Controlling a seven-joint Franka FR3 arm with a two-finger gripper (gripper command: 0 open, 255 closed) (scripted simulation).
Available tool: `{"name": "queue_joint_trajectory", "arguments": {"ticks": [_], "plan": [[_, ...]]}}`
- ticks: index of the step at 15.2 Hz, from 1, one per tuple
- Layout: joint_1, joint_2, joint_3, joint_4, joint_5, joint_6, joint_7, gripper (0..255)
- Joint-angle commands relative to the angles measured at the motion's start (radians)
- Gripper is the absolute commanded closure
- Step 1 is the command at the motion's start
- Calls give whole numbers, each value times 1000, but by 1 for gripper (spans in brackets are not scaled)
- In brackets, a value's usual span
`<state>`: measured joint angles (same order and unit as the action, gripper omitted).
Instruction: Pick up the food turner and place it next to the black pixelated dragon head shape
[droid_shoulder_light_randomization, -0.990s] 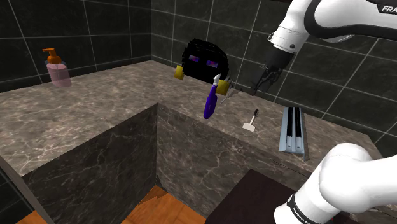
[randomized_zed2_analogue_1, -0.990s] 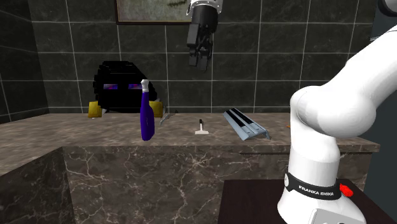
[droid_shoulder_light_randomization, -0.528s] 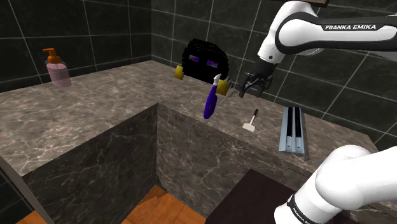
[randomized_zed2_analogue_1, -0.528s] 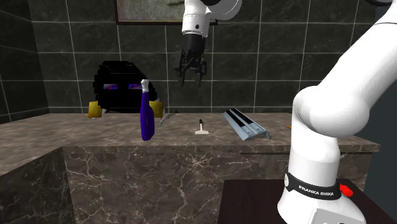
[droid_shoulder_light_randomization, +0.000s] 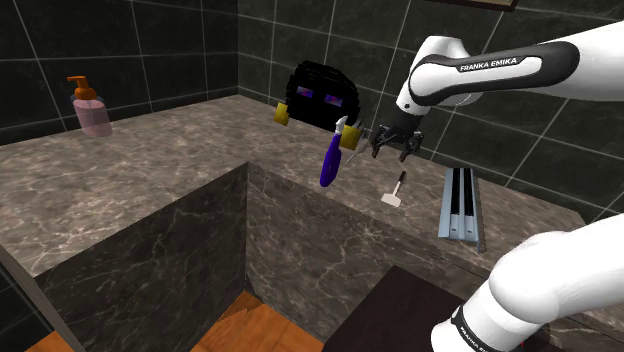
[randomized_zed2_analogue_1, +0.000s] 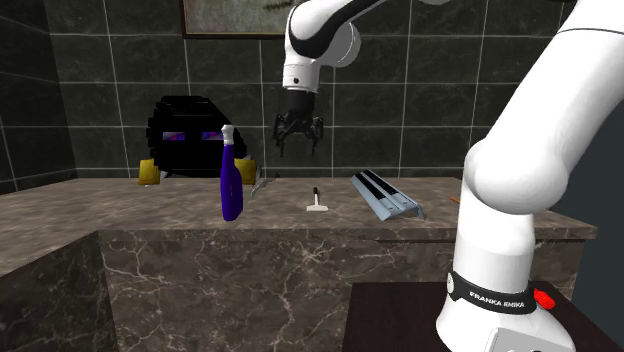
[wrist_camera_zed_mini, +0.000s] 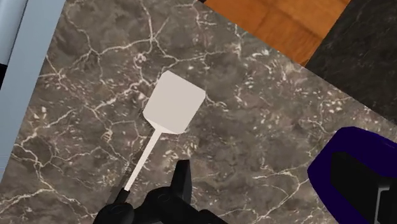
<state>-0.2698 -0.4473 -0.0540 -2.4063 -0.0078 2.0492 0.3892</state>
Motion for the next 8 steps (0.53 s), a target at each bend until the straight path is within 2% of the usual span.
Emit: {"name": "queue_joint_trajectory", "arguments": {"ticks": [1,8], "plan": [[-32,51,-11,2,-12,45,49,0],[-132,207,-53,17,-50,167,223,0]]}}
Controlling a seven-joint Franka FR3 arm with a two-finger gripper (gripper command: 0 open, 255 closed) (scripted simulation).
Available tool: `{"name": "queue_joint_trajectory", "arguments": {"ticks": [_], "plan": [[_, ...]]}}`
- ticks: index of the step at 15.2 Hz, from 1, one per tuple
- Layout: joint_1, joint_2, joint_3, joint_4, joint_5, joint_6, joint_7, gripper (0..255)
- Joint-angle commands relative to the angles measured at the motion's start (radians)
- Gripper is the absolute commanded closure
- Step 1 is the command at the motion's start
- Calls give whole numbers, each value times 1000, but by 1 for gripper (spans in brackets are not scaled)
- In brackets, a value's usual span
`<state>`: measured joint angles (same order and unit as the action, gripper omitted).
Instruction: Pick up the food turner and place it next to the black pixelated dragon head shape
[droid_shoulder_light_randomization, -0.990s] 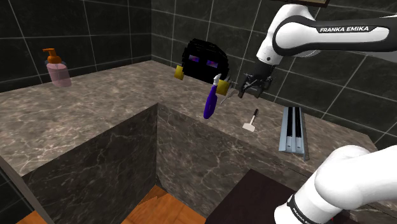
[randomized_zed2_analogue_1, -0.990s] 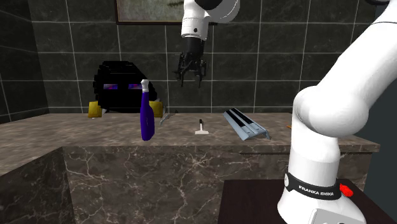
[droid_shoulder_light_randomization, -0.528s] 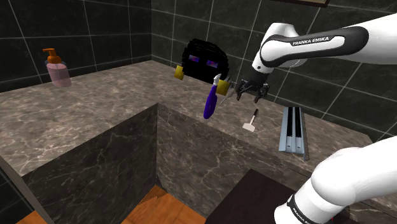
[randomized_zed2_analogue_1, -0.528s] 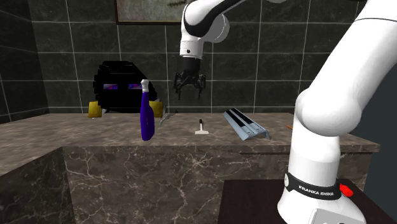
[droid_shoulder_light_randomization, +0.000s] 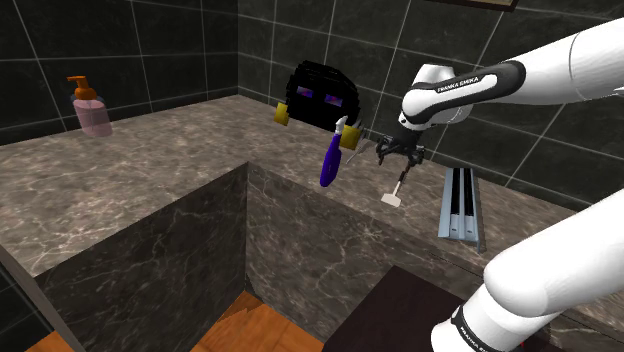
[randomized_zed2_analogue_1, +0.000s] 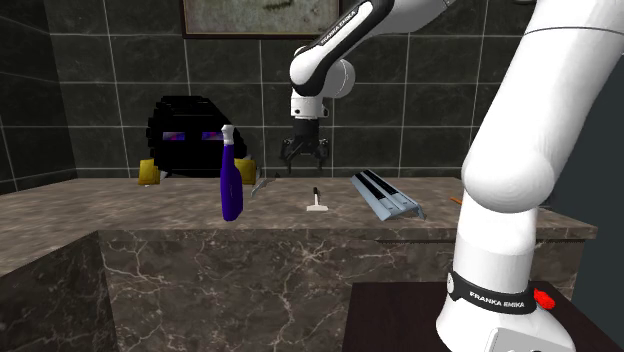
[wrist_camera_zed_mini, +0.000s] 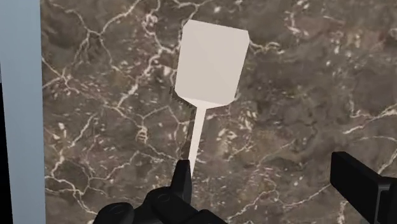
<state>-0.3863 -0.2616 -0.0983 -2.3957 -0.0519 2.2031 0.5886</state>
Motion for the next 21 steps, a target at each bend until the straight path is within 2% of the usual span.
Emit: {"name": "queue_joint_trajectory", "arguments": {"ticks": [1,6,13,21], "plan": [[-29,42,-16,8,-11,29,49,0],[-84,128,-50,16,-31,95,154,0],[-85,199,-56,-20,-24,202,148,0],[-85,199,-56,-20,-24,201,148,0]]}}
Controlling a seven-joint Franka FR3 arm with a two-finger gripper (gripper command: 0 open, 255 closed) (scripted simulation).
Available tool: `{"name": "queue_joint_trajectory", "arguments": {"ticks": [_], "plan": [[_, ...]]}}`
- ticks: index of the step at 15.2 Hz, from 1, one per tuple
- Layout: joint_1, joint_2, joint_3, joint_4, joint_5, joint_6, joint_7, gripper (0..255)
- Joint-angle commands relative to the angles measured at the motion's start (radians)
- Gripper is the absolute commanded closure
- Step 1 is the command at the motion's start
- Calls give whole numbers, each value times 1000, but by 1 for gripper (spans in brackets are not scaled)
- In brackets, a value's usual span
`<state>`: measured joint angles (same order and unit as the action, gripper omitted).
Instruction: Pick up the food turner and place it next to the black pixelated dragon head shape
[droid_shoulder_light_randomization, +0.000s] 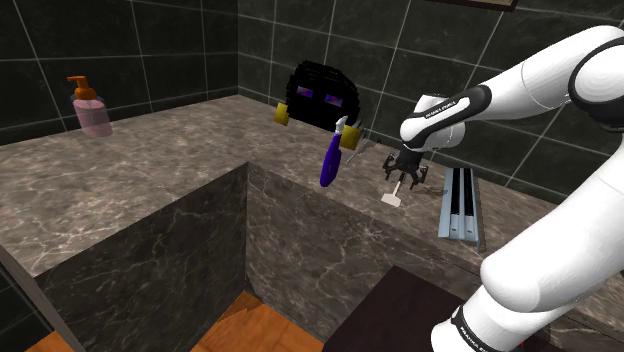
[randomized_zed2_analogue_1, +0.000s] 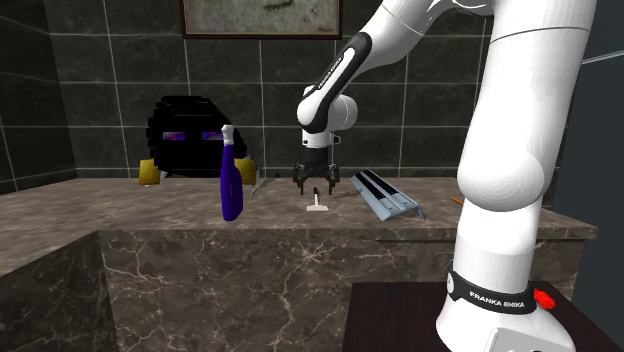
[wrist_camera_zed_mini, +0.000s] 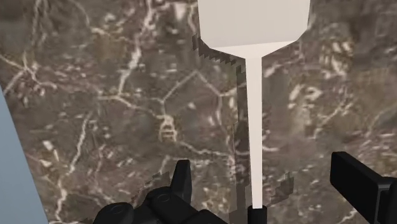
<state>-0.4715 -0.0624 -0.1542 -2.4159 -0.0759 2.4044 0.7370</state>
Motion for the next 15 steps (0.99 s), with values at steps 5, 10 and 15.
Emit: {"name": "queue_joint_trajectory", "arguments": {"ticks": [5,10,15], "plan": [[0,0,0,0,0,0,0,255],[0,0,0,0,0,0,0,255],[0,-45,2,27,-4,-71,1,255]]}}
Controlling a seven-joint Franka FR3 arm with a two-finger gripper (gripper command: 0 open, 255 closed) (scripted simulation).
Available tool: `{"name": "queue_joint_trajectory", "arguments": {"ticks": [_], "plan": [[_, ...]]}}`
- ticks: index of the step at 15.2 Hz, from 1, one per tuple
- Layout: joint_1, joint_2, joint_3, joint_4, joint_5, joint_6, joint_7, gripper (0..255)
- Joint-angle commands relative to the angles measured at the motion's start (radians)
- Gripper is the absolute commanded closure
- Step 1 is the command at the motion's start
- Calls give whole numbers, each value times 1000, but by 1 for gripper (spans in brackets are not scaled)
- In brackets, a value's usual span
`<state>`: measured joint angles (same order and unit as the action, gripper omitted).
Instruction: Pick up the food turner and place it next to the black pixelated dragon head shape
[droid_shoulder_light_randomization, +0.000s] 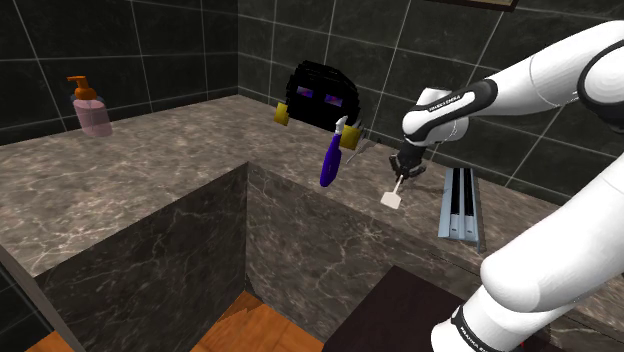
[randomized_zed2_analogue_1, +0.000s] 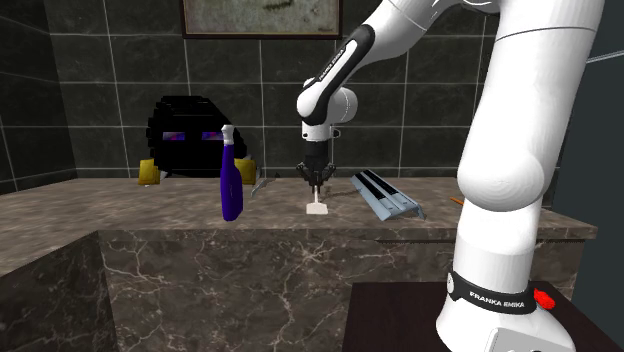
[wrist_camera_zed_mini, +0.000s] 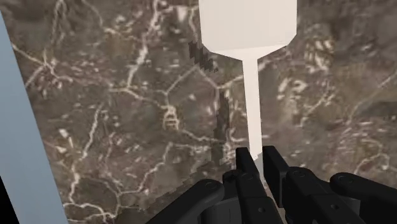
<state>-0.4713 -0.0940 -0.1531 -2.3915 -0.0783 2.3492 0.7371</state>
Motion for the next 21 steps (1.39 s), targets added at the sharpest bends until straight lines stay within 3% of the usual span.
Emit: {"name": "queue_joint_trajectory", "arguments": {"ticks": [1,21], "plan": [[0,-21,1,8,-2,-30,1,255],[2,-137,11,172,-5,-309,-2,255]]}}
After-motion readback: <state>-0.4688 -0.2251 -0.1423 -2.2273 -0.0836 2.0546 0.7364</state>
